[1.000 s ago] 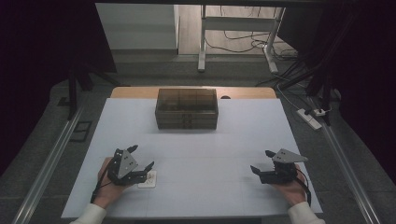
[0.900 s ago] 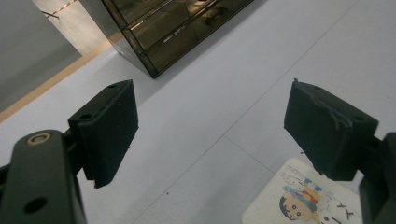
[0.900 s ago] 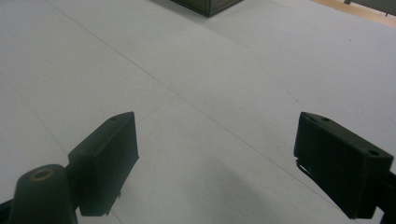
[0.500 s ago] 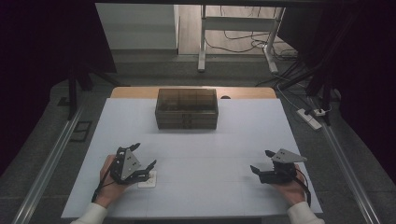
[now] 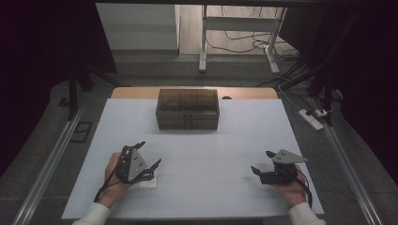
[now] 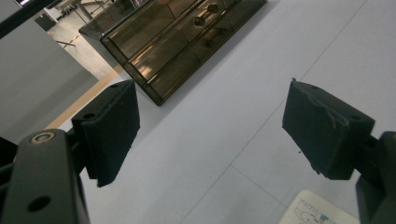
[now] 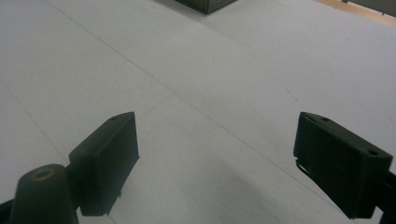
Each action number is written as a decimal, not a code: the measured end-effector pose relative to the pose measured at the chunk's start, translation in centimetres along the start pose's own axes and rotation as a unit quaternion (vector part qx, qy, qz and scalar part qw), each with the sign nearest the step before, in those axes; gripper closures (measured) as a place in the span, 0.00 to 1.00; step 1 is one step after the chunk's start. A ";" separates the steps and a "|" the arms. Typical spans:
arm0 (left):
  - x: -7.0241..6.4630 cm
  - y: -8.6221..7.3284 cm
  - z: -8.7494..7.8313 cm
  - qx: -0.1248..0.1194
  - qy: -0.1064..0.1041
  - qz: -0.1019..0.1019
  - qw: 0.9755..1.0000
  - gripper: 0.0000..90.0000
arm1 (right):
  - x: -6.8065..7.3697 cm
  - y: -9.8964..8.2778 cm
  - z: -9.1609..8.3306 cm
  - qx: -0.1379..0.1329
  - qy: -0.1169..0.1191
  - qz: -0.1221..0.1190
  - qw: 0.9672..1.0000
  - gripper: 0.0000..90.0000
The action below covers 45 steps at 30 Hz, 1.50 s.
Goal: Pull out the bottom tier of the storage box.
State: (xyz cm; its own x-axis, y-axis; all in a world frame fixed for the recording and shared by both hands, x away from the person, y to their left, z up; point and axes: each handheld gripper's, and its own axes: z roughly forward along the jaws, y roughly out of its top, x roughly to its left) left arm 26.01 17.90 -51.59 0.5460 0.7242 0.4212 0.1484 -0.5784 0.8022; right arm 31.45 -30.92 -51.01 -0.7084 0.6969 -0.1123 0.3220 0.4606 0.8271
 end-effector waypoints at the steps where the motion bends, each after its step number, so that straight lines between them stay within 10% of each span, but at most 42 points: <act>1: 0.0 0.0 0.0 -0.001 0.000 0.001 1.000 0.21 | 0.0 0.0 0.0 0.000 0.000 0.000 1.000 0.15; 45: -1.2 1.0 1.8 -0.024 0.017 0.075 0.997 0.23 | 0.1 0.0 0.1 0.006 -0.004 -0.005 1.000 0.16</act>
State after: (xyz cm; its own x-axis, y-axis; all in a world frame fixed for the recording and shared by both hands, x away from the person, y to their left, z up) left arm 27.03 15.76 -52.05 0.5309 0.6440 0.5508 0.0271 -0.6626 0.7485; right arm 31.49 -30.80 -51.12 -0.7067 0.6963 -0.1257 0.3213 0.4741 0.8198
